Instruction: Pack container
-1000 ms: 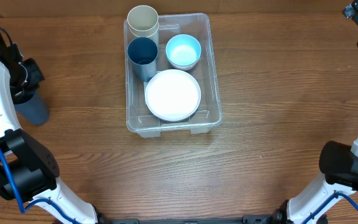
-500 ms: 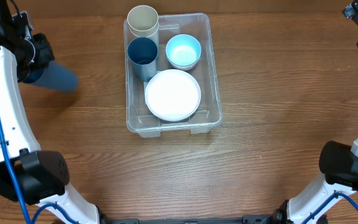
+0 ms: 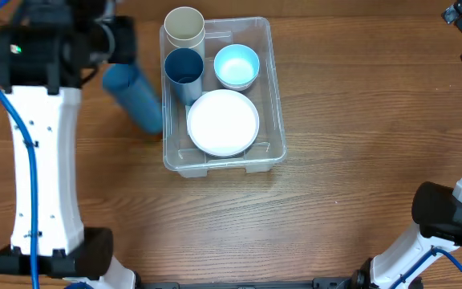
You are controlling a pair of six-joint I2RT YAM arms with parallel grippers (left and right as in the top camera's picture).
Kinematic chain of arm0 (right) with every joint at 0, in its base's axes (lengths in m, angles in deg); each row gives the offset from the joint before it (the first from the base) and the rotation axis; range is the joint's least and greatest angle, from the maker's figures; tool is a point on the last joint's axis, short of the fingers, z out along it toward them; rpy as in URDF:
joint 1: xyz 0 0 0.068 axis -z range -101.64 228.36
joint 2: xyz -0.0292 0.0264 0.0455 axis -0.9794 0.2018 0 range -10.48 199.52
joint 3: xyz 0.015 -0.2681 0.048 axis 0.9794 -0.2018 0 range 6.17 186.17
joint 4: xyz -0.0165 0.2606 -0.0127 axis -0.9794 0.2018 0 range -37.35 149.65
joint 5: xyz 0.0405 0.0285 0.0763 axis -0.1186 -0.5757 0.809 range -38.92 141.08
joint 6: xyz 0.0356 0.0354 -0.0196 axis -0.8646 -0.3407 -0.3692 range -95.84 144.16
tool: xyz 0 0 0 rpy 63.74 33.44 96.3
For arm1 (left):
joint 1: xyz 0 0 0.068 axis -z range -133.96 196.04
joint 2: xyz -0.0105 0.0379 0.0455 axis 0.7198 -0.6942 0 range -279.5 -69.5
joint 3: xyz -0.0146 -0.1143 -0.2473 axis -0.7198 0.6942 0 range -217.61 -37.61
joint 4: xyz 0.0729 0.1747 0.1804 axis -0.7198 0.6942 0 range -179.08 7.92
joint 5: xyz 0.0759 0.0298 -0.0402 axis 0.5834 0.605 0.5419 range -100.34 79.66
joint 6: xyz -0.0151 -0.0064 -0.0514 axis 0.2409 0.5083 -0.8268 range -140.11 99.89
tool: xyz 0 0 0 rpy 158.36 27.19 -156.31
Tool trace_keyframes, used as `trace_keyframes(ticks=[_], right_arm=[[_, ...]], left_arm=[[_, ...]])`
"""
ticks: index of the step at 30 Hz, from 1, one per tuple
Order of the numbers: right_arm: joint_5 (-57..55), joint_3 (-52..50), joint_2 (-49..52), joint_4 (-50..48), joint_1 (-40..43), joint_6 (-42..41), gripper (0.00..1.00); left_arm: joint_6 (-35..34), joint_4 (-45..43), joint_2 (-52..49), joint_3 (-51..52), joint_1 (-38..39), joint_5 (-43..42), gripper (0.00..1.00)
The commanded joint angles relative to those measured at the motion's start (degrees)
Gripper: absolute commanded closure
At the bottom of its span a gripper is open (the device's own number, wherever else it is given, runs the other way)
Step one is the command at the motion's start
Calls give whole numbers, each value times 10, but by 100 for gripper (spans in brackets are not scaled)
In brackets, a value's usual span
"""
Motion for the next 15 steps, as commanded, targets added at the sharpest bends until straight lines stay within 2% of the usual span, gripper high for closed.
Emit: trace_keyframes(ticks=[1, 10, 13, 15], right_arm=[[-1, 3, -1, -1, 0, -2, 0], [-1, 3, -1, -1, 0, -2, 0], [-1, 3, -1, -1, 0, -2, 0], [-1, 3, -1, -1, 0, -2, 0]], left_arm=[[22, -15, 12, -14, 60, 69, 96], [20, -16, 12, -14, 81, 92, 96], [20, -16, 12, -14, 81, 92, 86], [20, -15, 12, -14, 81, 92, 83]])
